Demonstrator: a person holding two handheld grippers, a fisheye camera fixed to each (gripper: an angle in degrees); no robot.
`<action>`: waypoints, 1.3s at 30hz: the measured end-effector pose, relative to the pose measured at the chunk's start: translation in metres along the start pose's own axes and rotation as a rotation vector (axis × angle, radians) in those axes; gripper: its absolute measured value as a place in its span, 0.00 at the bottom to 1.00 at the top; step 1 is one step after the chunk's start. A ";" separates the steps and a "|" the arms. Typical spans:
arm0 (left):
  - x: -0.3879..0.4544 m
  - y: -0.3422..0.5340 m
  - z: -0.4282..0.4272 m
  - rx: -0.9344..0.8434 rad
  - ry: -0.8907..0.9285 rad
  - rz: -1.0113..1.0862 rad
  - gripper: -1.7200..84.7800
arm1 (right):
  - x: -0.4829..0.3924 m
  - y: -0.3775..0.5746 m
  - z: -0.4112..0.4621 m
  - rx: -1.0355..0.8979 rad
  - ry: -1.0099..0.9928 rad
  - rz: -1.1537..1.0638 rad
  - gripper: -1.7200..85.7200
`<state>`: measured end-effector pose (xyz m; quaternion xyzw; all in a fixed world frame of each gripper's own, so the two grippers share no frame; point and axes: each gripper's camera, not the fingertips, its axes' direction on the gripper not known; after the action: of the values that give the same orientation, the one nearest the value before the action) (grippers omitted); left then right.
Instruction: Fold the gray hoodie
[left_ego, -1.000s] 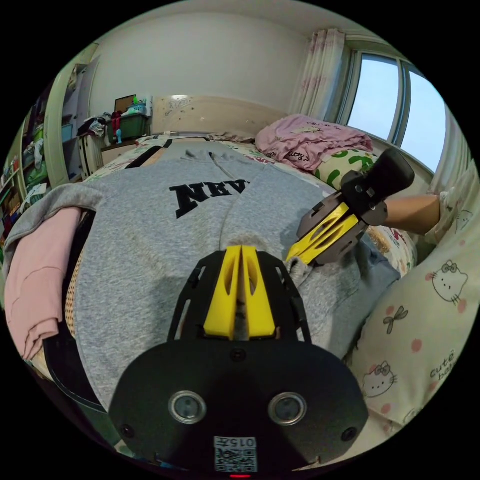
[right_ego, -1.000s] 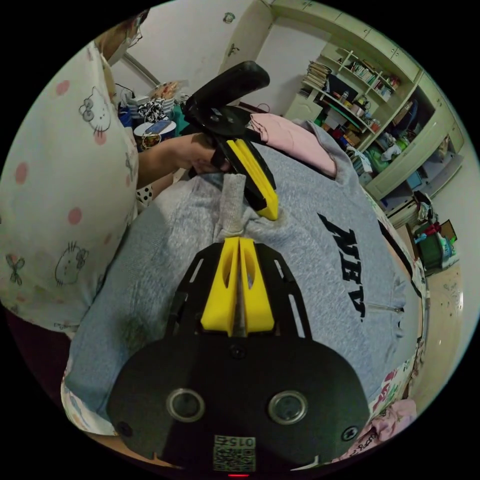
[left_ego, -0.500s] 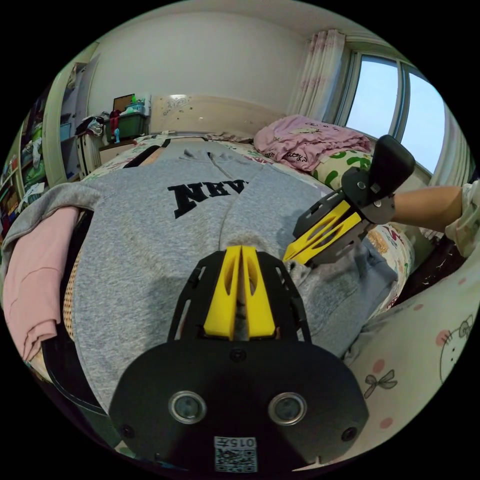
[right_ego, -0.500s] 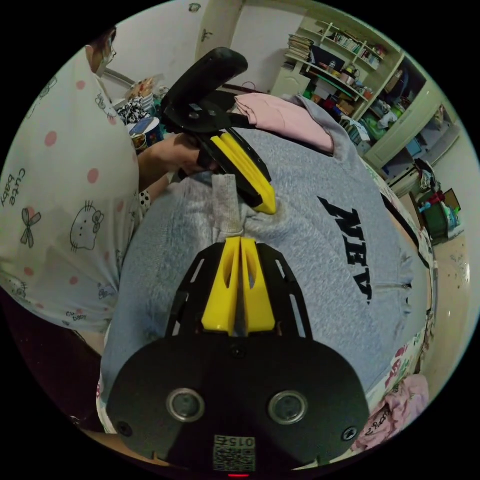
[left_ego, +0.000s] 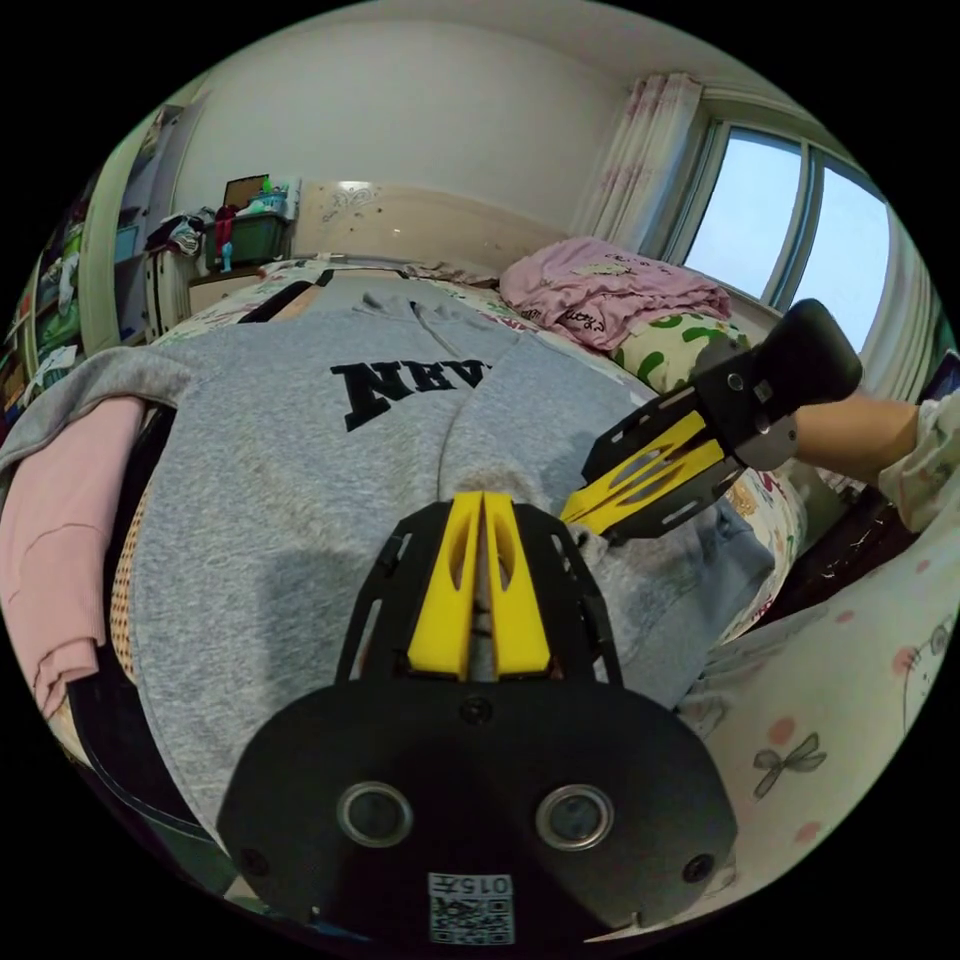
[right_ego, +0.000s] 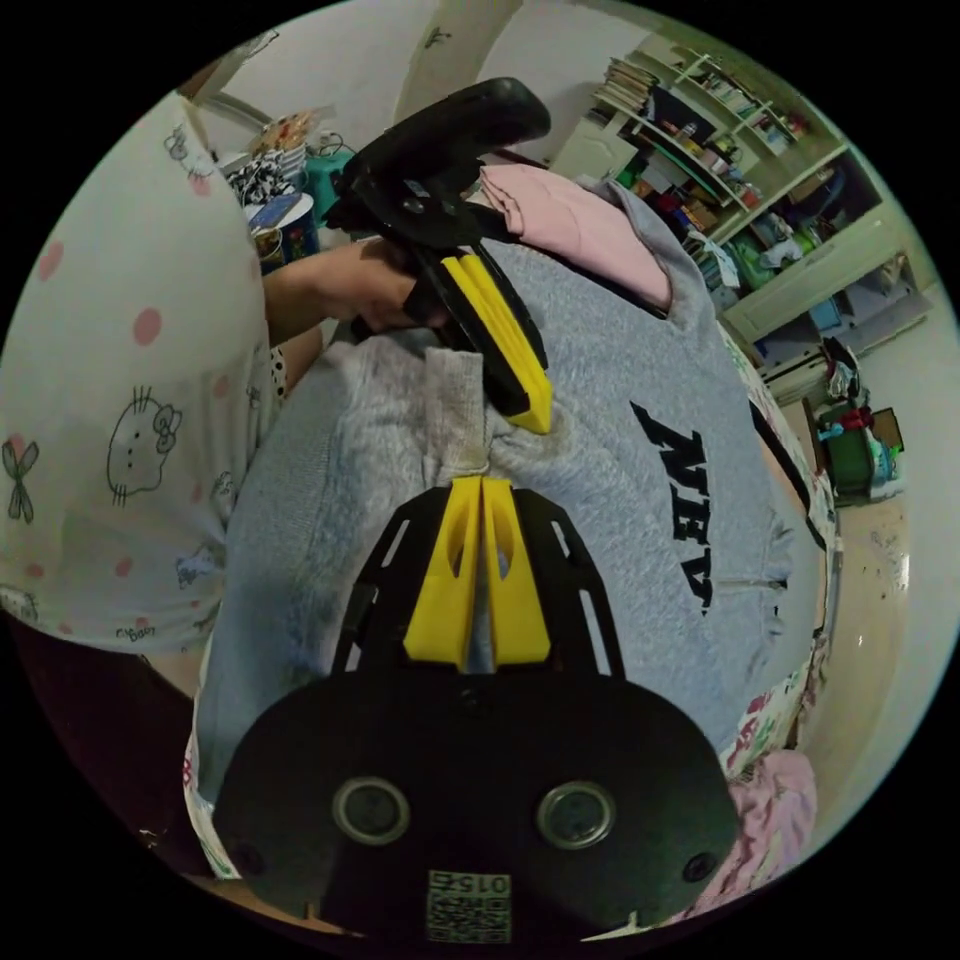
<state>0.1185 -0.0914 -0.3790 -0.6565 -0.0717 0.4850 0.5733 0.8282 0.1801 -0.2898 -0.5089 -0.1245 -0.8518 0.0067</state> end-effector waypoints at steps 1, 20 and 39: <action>-0.008 0.004 0.000 0.000 0.012 -0.005 0.01 | 0.002 0.001 0.000 0.010 -0.002 0.008 0.01; -0.249 0.060 -0.200 0.435 -0.142 -0.410 0.07 | 0.115 -0.001 -0.021 0.158 -0.269 0.159 0.01; -0.434 -0.137 -0.227 0.473 -0.667 -0.611 0.02 | 0.225 -0.037 -0.054 0.169 -0.428 0.209 0.01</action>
<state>0.1198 -0.4824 -0.0546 -0.2672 -0.3278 0.4811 0.7679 0.6682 0.2300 -0.1267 -0.6854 -0.1408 -0.7058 0.1108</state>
